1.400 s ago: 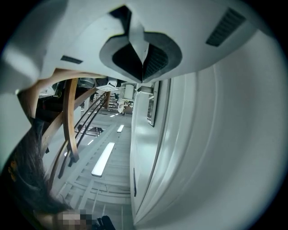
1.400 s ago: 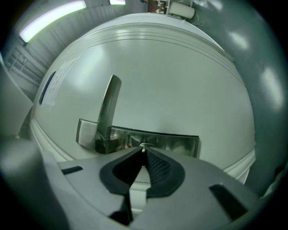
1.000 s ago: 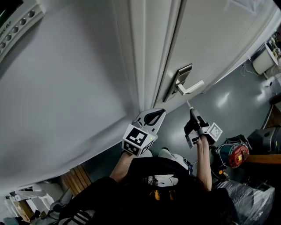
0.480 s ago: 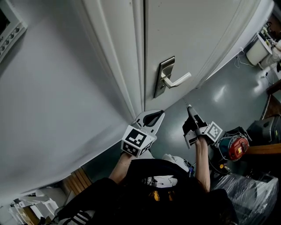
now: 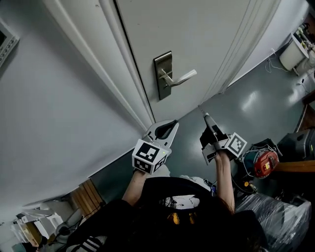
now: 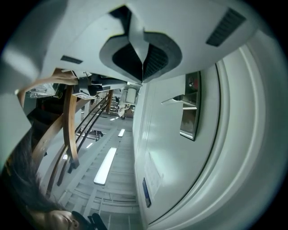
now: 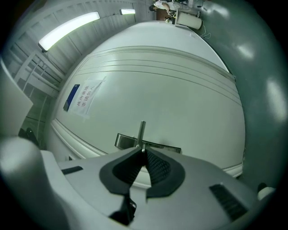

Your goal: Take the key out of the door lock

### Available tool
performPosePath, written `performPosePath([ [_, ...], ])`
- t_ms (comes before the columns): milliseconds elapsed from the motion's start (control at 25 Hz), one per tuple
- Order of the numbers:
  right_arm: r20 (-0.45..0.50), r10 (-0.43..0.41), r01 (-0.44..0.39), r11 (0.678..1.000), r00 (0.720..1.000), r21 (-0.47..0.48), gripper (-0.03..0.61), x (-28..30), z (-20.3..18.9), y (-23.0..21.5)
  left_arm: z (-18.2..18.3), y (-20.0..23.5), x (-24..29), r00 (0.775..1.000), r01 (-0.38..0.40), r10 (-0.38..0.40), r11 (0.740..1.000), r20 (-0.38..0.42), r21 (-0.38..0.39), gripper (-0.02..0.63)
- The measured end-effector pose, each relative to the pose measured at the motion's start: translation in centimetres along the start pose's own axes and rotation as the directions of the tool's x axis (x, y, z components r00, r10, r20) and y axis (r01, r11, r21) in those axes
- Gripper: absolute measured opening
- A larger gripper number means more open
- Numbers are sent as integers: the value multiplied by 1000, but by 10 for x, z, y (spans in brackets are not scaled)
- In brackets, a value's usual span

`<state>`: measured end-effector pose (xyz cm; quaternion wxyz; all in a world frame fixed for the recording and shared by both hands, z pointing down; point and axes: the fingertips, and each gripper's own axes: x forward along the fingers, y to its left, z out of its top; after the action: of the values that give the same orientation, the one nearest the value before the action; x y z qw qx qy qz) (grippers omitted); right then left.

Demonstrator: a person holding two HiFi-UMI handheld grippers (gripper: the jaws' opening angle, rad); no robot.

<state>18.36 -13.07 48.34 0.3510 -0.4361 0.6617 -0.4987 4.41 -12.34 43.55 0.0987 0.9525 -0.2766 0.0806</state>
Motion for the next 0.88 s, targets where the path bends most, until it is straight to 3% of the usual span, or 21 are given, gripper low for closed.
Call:
performPosePath([
  [880,-204,53,-60,998,978,-28,21,-110,-9,0,-39,-122,-10,973,-231,230,972,-22,-38,9],
])
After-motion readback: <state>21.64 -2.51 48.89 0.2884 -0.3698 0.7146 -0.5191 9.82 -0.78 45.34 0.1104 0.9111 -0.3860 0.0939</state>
